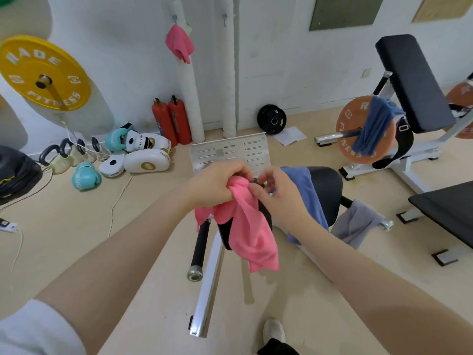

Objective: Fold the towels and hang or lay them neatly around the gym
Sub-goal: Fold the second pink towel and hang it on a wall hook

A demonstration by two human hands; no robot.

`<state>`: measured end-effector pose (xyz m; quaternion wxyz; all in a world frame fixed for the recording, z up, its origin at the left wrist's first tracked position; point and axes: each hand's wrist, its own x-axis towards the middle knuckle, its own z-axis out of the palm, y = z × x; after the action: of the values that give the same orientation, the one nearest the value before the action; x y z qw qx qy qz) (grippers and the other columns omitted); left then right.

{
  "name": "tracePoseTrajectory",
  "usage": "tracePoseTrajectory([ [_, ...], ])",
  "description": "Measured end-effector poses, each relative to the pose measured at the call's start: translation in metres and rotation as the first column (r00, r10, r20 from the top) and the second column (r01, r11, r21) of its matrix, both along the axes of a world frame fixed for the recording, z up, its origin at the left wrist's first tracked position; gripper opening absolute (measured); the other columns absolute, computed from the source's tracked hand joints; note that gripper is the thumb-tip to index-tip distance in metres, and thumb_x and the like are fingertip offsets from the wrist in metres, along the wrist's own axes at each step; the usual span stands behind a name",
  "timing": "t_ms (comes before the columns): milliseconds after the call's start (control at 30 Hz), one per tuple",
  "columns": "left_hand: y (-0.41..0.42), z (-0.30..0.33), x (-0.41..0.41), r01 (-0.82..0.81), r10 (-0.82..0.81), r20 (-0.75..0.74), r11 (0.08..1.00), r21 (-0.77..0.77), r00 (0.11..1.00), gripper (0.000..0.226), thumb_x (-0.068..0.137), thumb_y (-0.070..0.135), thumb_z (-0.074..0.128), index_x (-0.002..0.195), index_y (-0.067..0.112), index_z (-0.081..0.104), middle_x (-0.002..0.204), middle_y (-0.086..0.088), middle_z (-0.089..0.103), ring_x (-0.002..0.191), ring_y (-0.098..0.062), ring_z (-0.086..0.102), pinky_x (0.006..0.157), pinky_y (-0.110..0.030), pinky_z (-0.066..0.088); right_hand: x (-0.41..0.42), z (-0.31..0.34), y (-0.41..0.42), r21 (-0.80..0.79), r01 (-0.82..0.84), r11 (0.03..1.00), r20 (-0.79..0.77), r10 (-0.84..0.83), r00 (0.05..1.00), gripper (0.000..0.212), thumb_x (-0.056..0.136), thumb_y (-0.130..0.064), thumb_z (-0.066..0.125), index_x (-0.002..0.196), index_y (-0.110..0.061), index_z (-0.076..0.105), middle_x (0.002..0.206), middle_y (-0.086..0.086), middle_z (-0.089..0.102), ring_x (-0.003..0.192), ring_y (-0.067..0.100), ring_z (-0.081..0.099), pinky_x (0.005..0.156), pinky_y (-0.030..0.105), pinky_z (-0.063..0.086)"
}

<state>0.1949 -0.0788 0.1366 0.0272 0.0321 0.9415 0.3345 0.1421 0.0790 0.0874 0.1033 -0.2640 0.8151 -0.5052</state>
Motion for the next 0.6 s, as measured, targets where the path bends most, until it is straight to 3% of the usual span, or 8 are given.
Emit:
tracePoseTrajectory([
  [67, 0.004, -0.002, -0.01, 0.016, -0.016, 0.011, 1.0, 0.024, 1.0, 0.029, 0.076, -0.003, 0.058, 0.099, 0.014, 0.059, 0.085, 0.02, 0.054, 0.076, 0.018, 0.05, 0.068, -0.004, 0.038, -0.02, 0.003, 0.001, -0.09, -0.215, 0.972, 0.19, 0.228, 0.955, 0.019, 0.088, -0.015, 0.06, 0.103, -0.023, 0.054, 0.103, -0.003, 0.061, 0.096, 0.012, 0.059, 0.09, 0.03, 0.049],
  [133, 0.007, -0.002, -0.017, 0.016, -0.016, 0.012, 1.0, -0.005, 1.0, 0.028, 0.075, -0.003, 0.06, 0.099, 0.012, 0.059, 0.083, 0.02, 0.053, 0.074, 0.018, 0.049, 0.065, -0.005, 0.038, -0.034, 0.003, 0.003, -0.104, -0.376, 0.921, 0.291, 0.39, 0.874, 0.022, 0.088, -0.008, 0.058, 0.104, -0.023, 0.057, 0.102, -0.001, 0.063, 0.098, 0.015, 0.06, 0.092, 0.031, 0.049],
  [267, 0.014, 0.002, -0.032, -0.007, 0.01, 0.011, 0.979, -0.205, 1.0, 0.031, 0.076, 0.0, 0.059, 0.105, 0.01, 0.06, 0.075, 0.024, 0.044, 0.067, 0.014, 0.045, 0.062, -0.001, 0.033, -0.054, -0.001, 0.006, 0.003, -0.378, 0.926, 0.218, 0.368, 0.904, 0.011, 0.088, -0.011, 0.06, 0.099, -0.013, 0.061, 0.087, -0.003, 0.061, 0.088, 0.015, 0.057, 0.088, 0.035, 0.048],
  [333, 0.018, 0.0, -0.038, -0.031, 0.033, 0.003, 0.963, -0.268, 0.999, 0.038, 0.078, -0.001, 0.056, 0.112, 0.014, 0.058, 0.082, 0.023, 0.045, 0.079, 0.008, 0.049, 0.065, -0.004, 0.031, -0.064, -0.003, 0.007, 0.061, -0.397, 0.916, 0.2, 0.379, 0.904, 0.007, 0.086, -0.012, 0.062, 0.092, -0.01, 0.061, 0.08, -0.002, 0.057, 0.081, 0.014, 0.052, 0.082, 0.037, 0.047],
  [433, 0.025, -0.007, -0.045, -0.133, 0.157, 0.082, 0.962, -0.239, 0.984, 0.051, 0.083, -0.002, 0.055, 0.13, 0.018, 0.049, 0.118, 0.008, 0.053, 0.111, -0.012, 0.051, 0.077, -0.008, 0.027, -0.081, -0.002, 0.013, 0.117, -0.446, 0.887, 0.187, 0.421, 0.887, 0.009, 0.081, -0.009, 0.067, 0.084, -0.007, 0.059, 0.075, -0.001, 0.053, 0.073, 0.01, 0.05, 0.071, 0.028, 0.043],
  [500, 0.029, -0.01, -0.048, -0.102, 0.15, 0.139, 0.947, -0.304, 0.979, 0.046, 0.085, 0.009, 0.058, 0.129, 0.018, 0.047, 0.106, 0.007, 0.058, 0.091, -0.008, 0.057, 0.072, -0.005, 0.033, -0.091, 0.003, 0.02, 0.138, -0.473, 0.87, 0.188, 0.446, 0.875, 0.013, 0.079, -0.007, 0.069, 0.081, -0.012, 0.057, 0.072, -0.006, 0.052, 0.065, 0.001, 0.049, 0.065, 0.018, 0.042],
  [533, 0.032, -0.01, -0.048, -0.079, 0.139, 0.16, 0.939, -0.334, 0.977, 0.042, 0.084, 0.015, 0.06, 0.124, 0.017, 0.048, 0.088, 0.012, 0.055, 0.07, 0.0, 0.053, 0.058, -0.001, 0.034, -0.096, 0.006, 0.023, 0.122, -0.488, 0.864, 0.219, 0.456, 0.863, 0.014, 0.079, -0.007, 0.069, 0.081, -0.013, 0.057, 0.071, -0.008, 0.053, 0.063, -0.001, 0.05, 0.063, 0.015, 0.042],
  [600, 0.035, -0.014, -0.048, -0.064, 0.14, 0.227, 0.948, -0.312, 0.964, 0.044, 0.076, 0.026, 0.07, 0.113, 0.016, 0.048, 0.073, 0.015, 0.044, 0.051, 0.001, 0.042, 0.038, -0.006, 0.033, -0.104, 0.008, 0.031, 0.04, -0.542, 0.839, 0.354, 0.495, 0.793, 0.013, 0.083, -0.01, 0.066, 0.077, -0.015, 0.056, 0.065, -0.012, 0.054, 0.059, -0.001, 0.05, 0.059, 0.013, 0.042],
])
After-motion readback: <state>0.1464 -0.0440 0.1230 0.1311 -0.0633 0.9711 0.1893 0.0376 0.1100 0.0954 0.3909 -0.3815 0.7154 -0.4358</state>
